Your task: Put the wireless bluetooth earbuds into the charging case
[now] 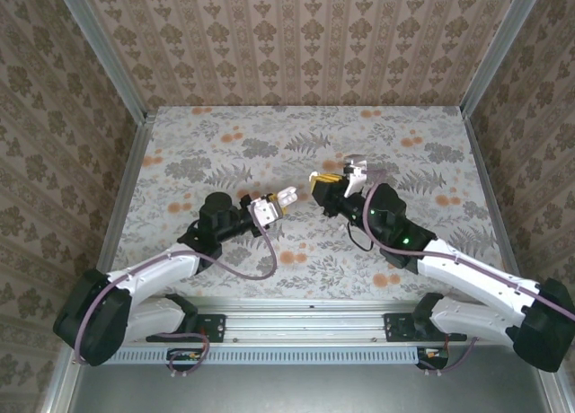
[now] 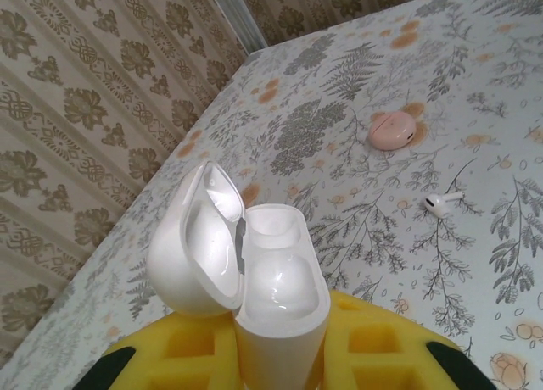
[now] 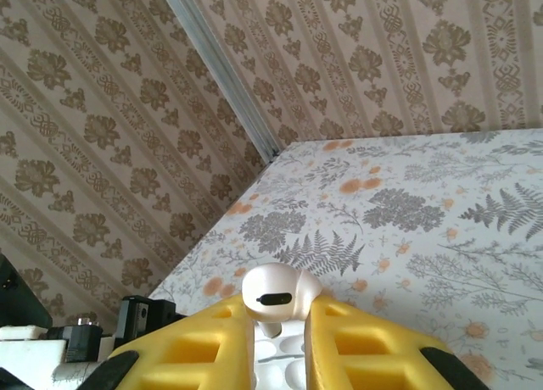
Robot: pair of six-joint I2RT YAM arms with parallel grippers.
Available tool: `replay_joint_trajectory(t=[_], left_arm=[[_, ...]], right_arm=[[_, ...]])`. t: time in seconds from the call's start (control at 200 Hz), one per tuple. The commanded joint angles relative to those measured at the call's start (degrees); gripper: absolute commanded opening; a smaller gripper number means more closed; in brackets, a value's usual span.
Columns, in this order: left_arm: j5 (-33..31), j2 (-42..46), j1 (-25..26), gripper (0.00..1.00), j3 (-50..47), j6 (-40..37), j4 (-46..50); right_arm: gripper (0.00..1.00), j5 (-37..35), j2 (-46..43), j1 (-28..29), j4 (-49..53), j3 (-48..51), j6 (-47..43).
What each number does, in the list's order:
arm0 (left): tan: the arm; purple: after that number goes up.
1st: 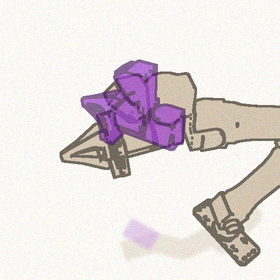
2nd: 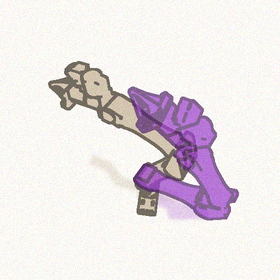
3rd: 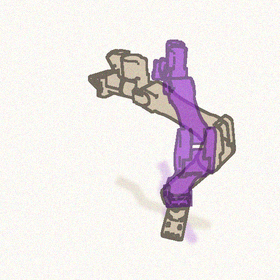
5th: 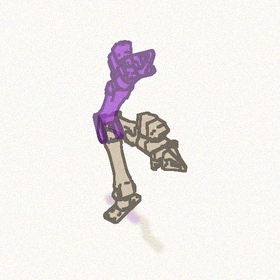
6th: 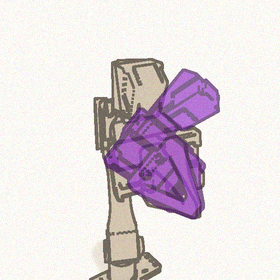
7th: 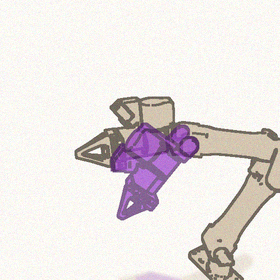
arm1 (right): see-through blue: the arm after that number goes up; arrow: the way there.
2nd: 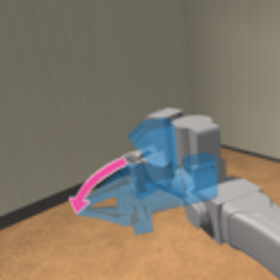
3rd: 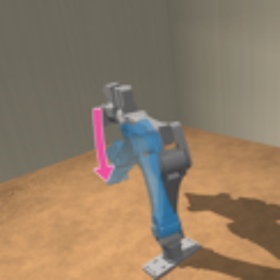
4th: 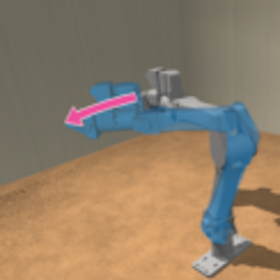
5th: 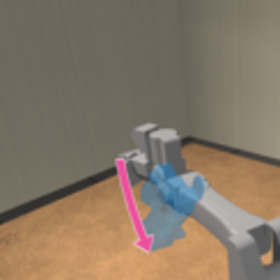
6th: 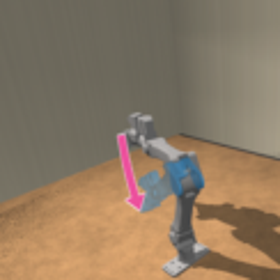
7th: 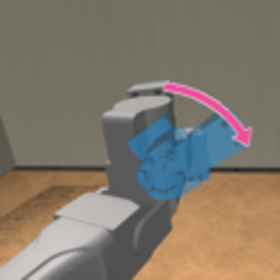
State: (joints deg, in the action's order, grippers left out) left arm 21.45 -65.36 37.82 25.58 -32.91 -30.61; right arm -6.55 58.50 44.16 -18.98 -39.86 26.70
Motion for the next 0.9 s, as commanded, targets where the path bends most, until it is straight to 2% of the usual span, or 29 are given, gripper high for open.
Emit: replay_joint_trajectory(t=[0.0, 0.375, 0.895], left_arm=[[-1.9, 1.53, 0.83, 0.1, -0.71, -4.66, 1.34], [10.49, 5.3, 1.14, 0.07, -2.12, -7.46, -2.05], [13.07, 3.14, 1.19, 0.06, -2.12, -5.09, -7.35]], right_arm=[[0.2, -2.86, -1.43, 0.35, 3.46, 1.51, -1.71], [0.2, -5.97, -5.03, 0.33, 4.55, 4.32, -4.98], [0.2, -1.58, -7.72, 0.32, 2.85, 6.17, -9.04]])
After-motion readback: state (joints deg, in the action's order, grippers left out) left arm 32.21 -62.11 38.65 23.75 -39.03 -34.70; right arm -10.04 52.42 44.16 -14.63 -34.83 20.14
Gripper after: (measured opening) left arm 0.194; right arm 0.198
